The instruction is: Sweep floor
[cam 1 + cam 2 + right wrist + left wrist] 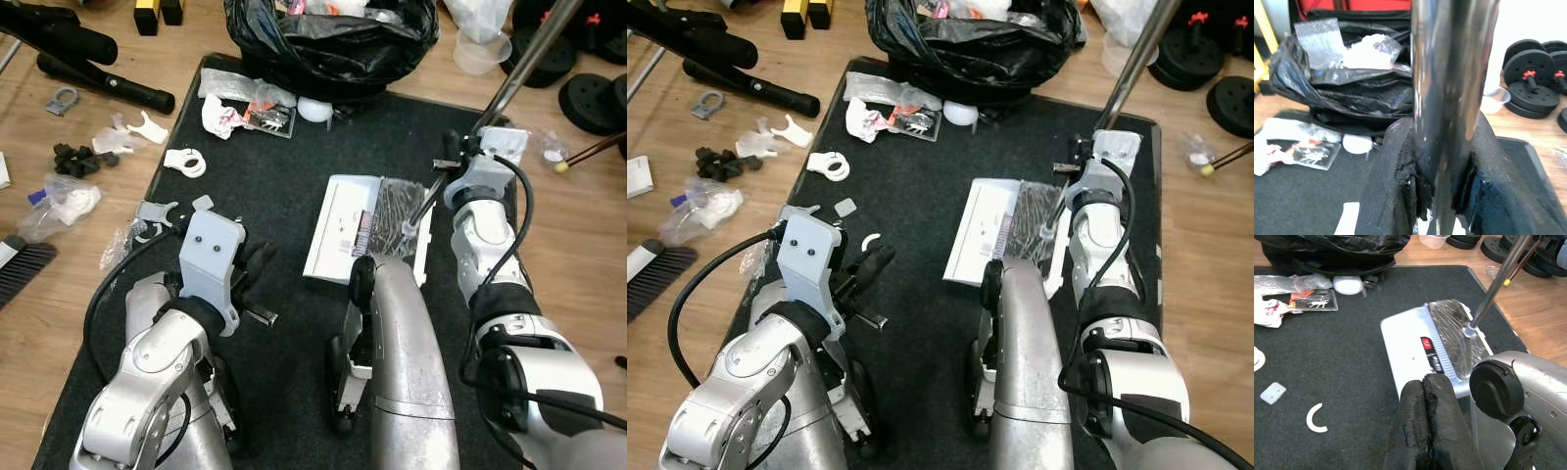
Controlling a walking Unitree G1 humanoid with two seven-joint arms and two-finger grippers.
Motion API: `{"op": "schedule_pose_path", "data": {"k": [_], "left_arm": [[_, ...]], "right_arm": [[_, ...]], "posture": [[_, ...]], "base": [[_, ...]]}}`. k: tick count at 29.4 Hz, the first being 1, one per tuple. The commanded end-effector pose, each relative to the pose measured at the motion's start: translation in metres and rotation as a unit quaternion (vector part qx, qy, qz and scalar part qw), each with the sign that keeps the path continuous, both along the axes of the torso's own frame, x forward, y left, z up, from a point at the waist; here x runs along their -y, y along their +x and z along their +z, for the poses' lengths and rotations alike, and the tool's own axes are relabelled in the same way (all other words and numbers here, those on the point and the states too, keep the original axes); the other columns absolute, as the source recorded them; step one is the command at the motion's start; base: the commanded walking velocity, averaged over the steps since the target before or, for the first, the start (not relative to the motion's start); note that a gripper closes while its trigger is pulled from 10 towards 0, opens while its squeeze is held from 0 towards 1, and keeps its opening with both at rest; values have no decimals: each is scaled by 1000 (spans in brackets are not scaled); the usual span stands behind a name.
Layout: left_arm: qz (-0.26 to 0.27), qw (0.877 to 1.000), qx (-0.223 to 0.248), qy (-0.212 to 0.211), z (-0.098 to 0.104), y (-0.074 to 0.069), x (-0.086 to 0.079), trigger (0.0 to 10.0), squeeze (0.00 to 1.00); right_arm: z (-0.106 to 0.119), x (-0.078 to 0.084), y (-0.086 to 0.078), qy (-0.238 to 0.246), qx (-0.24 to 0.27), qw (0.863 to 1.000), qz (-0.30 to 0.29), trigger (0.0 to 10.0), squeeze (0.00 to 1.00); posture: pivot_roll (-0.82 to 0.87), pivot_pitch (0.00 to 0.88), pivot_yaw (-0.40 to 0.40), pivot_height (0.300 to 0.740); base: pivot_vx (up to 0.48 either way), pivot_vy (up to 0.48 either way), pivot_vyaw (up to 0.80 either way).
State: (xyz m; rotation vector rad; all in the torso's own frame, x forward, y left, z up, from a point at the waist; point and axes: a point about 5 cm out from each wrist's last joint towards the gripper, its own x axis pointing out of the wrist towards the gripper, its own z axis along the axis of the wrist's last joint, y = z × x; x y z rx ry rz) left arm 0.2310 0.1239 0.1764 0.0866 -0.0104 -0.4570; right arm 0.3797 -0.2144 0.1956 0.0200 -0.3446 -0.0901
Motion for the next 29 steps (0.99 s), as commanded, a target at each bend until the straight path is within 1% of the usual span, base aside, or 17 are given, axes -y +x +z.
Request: {"op": "schedule_pose_path", "data": {"k": [1,2,4,7,8,11,17,25,26,27,28,29], "left_arm": [[-24,1000,-16,1,-4,-5,3,10000,0],[-25,1000,-16,2,-4,-6,3,10000,0],[-25,1000,-16,2,-4,-6,3,10000,0],[-25,1000,-16,1,-3,-6,3,10000,0],[-25,1000,-16,1,-3,-6,3,10000,0],[-25,1000,-16,2,-2,-8,2,10000,0],[-25,1000,-17,3,-1,-10,1,10000,0],[-25,1000,-18,2,0,-14,1,10000,0],[-24,1000,-19,2,1,-16,0,10000,0],[-24,1000,-19,2,1,-16,0,10000,0],[-24,1000,-20,3,2,-17,-1,10000,0],[-24,1000,-20,3,2,-17,-1,10000,0]], "right_arm": [[12,2,-1,21,48,999,11,10000,0],[14,-3,0,31,54,998,29,10000,0],[14,-3,0,31,54,998,29,10000,0],[9,-19,6,43,40,996,71,10000,0],[9,-19,6,43,40,996,71,10000,0],[5,-28,9,47,28,995,83,10000,0],[3,-34,11,51,22,994,94,10000,0],[1,-35,11,44,18,995,93,10000,0],[0,-34,10,34,16,995,91,10000,227],[0,-34,10,34,16,995,91,10000,227],[-1,-33,10,24,15,996,88,10000,780],[-1,-33,10,24,15,996,88,10000,780]], "posture": [[22,383,-83,395],[24,387,-81,395],[24,387,-81,395],[27,395,-80,395],[27,395,-80,395],[41,411,-76,395],[50,424,-74,395],[59,442,-71,395],[63,451,-68,395],[63,451,-68,395],[66,453,-65,395],[66,453,-65,395]], "base": [[0,0,0],[0,0,0],[0,0,0],[0,0,0],[0,0,0],[0,0,0],[0,0,0],[0,0,0],[0,0,0],[0,0,0],[0,0,0],[0,0,0]]}}
